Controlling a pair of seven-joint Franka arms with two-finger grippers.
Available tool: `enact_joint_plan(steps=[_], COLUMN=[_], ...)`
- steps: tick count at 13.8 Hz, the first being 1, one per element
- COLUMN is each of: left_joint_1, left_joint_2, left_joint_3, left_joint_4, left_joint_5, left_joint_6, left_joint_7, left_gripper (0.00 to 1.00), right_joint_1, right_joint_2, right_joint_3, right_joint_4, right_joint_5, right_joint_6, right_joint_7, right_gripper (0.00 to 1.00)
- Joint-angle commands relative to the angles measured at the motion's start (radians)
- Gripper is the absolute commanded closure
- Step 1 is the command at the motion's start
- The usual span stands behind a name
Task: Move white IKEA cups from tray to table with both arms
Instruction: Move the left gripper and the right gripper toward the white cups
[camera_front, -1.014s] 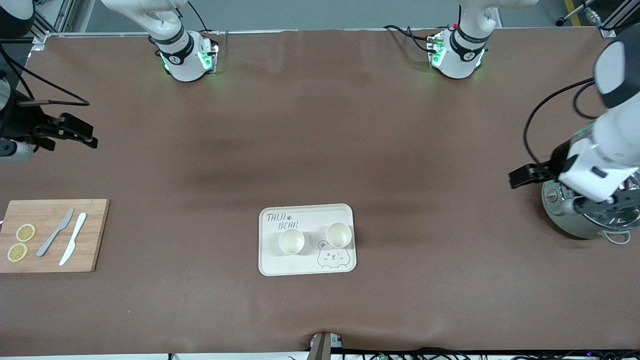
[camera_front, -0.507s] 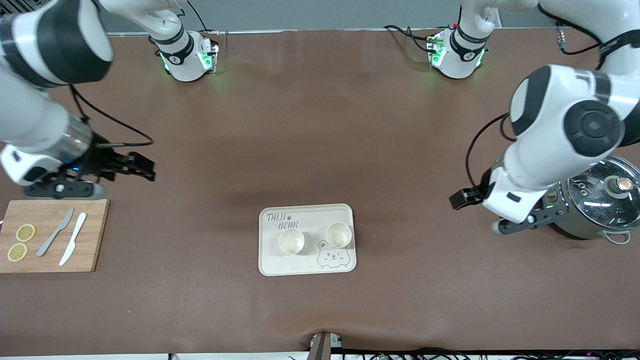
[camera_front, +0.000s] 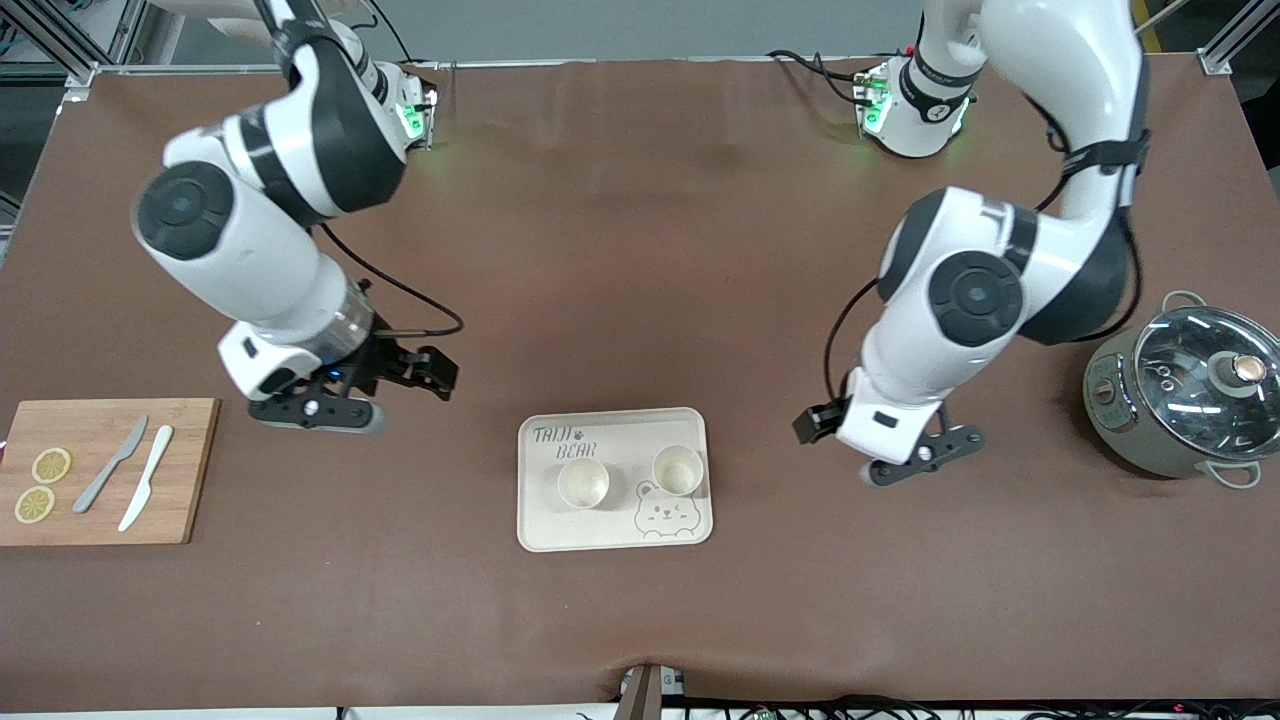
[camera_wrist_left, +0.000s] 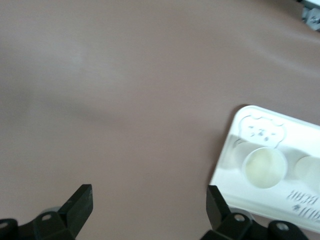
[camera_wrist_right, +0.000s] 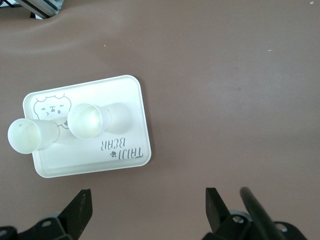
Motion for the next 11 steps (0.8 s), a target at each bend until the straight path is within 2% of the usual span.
enact_joint_plan(steps=[1, 7, 11], left_joint_1=[-0.053, -0.126, -0.149], left_joint_2=[0.059, 0.167, 0.22], left_joint_3=[0.008, 0.013, 0.017], left_joint_4=[0.016, 0.024, 0.026], left_joint_5=[-0.022, -0.02, -0.017], left_joint_6=[0.099, 0.31, 0.37], left_joint_7=[-0.089, -0.183, -0.194], left_gripper=[0.0, 0.0, 0.0], right_joint_1=[0.016, 0.054, 0.065], right_joint_2=[0.058, 0.161, 0.237], right_joint_3=[-0.01, -0.01, -0.01], right_joint_4=[0.033, 0.034, 0.034], right_joint_5=[0.006, 0.005, 0.005], right_joint_6=[0.043, 0.18, 0.3], right_joint_7=[0.013, 0.012, 0.01], right_gripper=[0.0, 0.0, 0.0])
